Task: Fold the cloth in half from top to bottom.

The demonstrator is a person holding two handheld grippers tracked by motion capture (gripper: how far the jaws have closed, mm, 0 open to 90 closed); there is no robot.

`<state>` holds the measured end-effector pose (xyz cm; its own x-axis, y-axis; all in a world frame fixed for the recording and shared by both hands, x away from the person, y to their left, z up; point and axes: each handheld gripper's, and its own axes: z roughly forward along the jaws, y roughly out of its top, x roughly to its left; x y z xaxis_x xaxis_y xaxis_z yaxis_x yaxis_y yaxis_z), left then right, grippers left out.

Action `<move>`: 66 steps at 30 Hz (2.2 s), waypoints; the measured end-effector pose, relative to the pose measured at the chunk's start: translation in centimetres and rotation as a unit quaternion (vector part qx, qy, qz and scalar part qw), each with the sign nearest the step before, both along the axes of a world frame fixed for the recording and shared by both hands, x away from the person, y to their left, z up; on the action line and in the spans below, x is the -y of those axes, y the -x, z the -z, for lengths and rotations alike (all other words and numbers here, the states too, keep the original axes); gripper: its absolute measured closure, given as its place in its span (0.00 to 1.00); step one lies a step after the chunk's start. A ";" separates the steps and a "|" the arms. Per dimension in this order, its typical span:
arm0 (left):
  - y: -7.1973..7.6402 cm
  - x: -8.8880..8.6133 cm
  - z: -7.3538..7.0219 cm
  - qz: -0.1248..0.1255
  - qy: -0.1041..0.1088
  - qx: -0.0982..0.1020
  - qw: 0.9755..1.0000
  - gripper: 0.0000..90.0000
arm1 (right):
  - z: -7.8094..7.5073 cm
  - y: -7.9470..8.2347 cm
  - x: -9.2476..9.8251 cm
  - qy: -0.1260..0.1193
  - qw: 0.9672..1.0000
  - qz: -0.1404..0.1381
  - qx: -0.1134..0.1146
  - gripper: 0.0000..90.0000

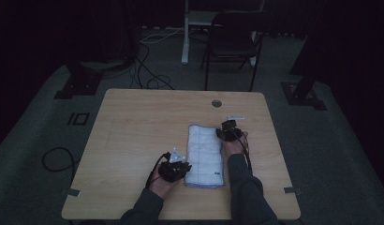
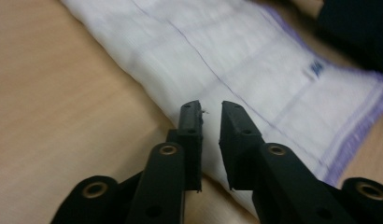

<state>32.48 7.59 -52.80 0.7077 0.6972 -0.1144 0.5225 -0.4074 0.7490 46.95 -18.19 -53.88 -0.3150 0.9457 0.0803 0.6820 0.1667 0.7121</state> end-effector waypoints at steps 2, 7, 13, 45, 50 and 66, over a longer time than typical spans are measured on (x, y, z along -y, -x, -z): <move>-0.8 -0.2 -0.5 -0.011 0.008 0.006 1.000 0.86 | 0.0 0.0 0.1 -0.002 1.000 0.001 -0.001 0.70; -3.6 -0.5 -1.6 -0.035 0.026 0.020 0.999 0.83 | 0.0 -0.1 0.1 -0.013 1.000 0.002 -0.001 0.68; -7.6 0.4 -1.7 -0.067 0.028 0.021 0.997 0.76 | 0.0 -0.1 0.0 -0.015 1.000 -0.003 0.002 0.68; -15.1 2.5 0.7 -0.142 -0.005 -0.035 0.989 0.62 | -0.1 0.0 -0.1 -0.017 1.000 -0.015 0.004 0.68; -15.3 2.6 0.9 -0.142 -0.004 -0.038 0.989 0.62 | -0.1 -0.1 -0.3 -0.021 1.000 -0.020 0.006 0.67; -15.5 3.7 0.9 -0.132 -0.005 -0.037 0.991 0.63 | 0.1 -0.2 -0.6 -0.005 1.000 -0.016 0.005 0.60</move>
